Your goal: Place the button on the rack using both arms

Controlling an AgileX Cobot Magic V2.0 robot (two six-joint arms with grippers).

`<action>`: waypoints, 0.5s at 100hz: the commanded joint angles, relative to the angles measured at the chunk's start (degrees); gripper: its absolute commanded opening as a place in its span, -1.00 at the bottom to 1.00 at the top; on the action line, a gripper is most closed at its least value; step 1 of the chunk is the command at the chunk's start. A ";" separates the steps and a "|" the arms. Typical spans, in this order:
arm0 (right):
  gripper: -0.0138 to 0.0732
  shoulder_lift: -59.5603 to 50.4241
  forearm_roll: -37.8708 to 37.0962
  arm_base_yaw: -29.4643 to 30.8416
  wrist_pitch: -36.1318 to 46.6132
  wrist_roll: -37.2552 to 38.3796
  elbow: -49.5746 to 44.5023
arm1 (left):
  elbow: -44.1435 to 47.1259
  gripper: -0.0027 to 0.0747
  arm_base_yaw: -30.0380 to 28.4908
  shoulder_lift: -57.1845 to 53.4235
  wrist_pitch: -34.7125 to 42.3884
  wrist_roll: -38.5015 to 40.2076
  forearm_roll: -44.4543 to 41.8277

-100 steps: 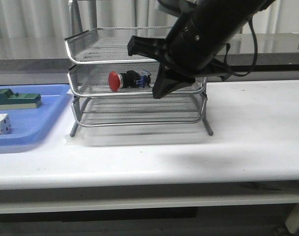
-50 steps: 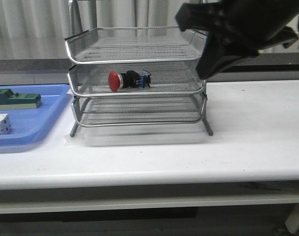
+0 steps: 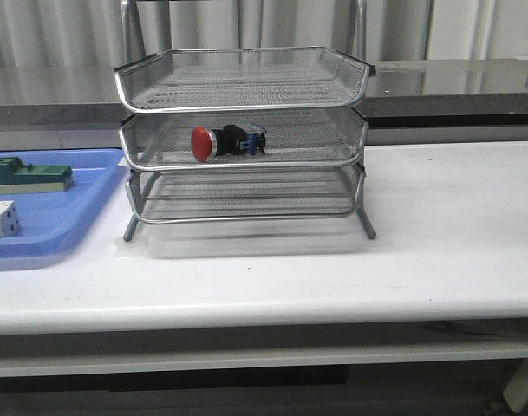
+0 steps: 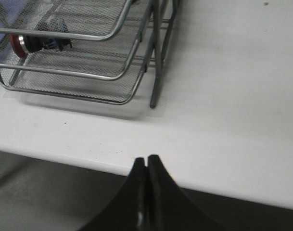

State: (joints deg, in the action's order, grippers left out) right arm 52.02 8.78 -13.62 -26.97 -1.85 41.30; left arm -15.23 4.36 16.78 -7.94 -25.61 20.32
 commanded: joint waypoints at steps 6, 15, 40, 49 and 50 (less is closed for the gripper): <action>-0.82 -8.54 -1.17 2.80 1.26 -0.67 -1.59 | -1.53 -0.99 -0.15 0.36 4.54 0.57 0.84; -0.82 -13.81 -1.46 3.77 0.37 -0.67 -3.59 | -1.53 -0.99 -0.15 0.36 4.54 0.57 0.84; -0.82 -26.15 -1.91 4.11 -1.67 -0.67 -7.19 | -1.53 -0.99 -0.15 0.36 4.54 0.57 0.84; -0.82 -29.24 -1.92 4.11 -2.97 -0.67 -7.24 | -1.53 -0.99 -0.15 0.36 4.54 0.57 0.84; -0.82 -29.62 -1.92 4.11 -3.10 -0.67 -7.24 | -1.53 -0.99 -0.15 0.36 4.54 0.57 0.84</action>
State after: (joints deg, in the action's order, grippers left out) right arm 24.50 7.09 -9.88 -32.80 -1.85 32.71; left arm -15.23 4.36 16.78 -7.94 -25.61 20.32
